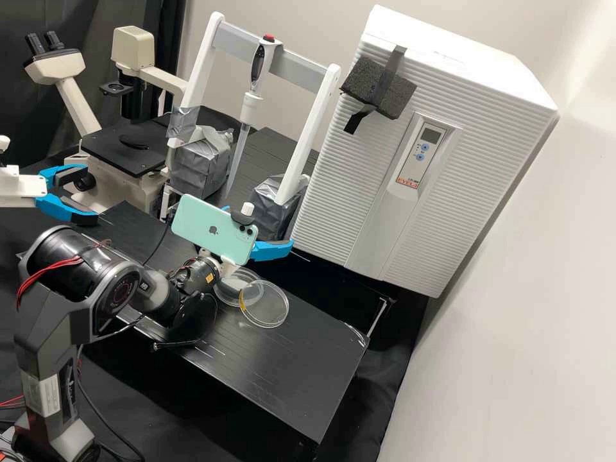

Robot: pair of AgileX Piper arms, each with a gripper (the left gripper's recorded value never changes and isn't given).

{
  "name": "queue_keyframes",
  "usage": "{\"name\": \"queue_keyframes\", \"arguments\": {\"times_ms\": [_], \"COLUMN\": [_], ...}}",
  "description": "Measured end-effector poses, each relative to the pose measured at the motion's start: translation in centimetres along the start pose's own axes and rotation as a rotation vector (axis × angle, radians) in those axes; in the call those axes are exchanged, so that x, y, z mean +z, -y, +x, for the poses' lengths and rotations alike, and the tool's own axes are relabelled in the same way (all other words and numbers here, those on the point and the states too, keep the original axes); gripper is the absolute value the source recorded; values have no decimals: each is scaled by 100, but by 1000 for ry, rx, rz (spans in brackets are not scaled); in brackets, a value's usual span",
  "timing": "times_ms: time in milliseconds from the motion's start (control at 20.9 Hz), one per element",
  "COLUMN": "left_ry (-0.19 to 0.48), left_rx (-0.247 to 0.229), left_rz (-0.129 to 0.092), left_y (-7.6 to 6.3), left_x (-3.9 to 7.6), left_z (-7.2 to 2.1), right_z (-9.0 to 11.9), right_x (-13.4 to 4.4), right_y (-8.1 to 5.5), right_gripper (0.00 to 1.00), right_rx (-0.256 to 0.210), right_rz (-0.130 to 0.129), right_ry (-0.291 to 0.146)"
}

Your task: Open the bottle

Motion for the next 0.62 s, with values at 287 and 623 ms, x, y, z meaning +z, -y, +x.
{"name": "queue_keyframes", "arguments": {"times_ms": [287, 623], "left_ry": [0, 2], "left_rx": [0, -1], "left_rz": [0, 0], "left_y": [0, 1], "left_x": [0, 6], "left_z": [0, 3], "right_z": [0, -140], "right_x": [0, -85], "right_y": [0, -65], "right_gripper": [100, 100], "right_rx": [0, 7], "right_rz": [0, 12], "right_ry": [0, -36]}}
